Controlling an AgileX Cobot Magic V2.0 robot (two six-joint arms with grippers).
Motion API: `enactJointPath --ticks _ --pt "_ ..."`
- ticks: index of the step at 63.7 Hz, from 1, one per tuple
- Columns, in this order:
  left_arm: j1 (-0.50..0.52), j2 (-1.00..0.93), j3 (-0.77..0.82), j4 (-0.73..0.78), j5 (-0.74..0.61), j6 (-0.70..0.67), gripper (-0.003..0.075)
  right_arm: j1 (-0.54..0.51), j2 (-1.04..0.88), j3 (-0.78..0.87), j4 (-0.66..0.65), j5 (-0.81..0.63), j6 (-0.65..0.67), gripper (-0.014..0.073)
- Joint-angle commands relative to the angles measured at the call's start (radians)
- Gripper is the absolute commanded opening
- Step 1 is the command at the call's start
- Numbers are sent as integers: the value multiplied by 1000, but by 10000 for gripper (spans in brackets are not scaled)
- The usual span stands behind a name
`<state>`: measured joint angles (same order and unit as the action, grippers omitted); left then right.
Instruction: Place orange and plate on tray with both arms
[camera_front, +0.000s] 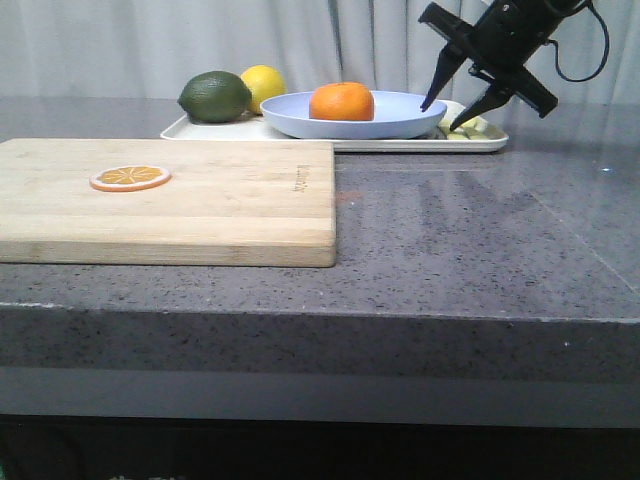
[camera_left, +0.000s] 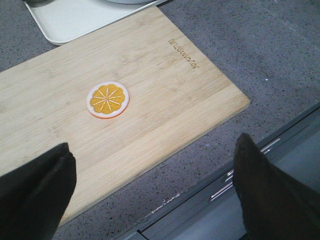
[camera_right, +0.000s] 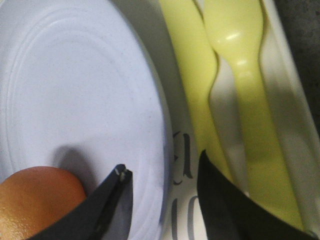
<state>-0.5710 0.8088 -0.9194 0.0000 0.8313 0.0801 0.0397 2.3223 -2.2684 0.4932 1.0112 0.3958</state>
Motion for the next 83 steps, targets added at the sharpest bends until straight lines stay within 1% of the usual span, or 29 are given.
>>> enactJointPath --ticks 1,11,21,26,35,41,55,68,74,83 --pt "2 -1 -24 -10 -71 -11 621 -4 -94 -38 33 -37 -6 353" --pt "2 -1 -24 -10 -71 -11 621 -4 -145 -38 32 -11 -87 353" --pt "2 -1 -24 -7 -71 -11 621 -4 -205 -38 16 24 -135 353" --pt "2 -1 -24 0 -71 -11 621 -4 -235 -38 -20 44 -146 353" --pt "2 -1 -24 0 -71 -11 621 -4 -297 -38 -121 126 -169 353" --pt "2 -1 -24 0 -71 -11 621 -4 -336 -37 -149 184 -170 353" --pt "2 -1 -24 0 -71 -11 621 -4 -431 -15 -233 321 -221 353" --pt "2 -1 -24 0 -84 -11 621 -4 -575 183 -251 281 -277 353" --pt "2 -1 -24 0 -89 -11 621 -4 -676 293 -252 233 -317 353" --pt "2 -1 -24 0 -89 -11 621 -4 -844 481 -252 149 -411 353"
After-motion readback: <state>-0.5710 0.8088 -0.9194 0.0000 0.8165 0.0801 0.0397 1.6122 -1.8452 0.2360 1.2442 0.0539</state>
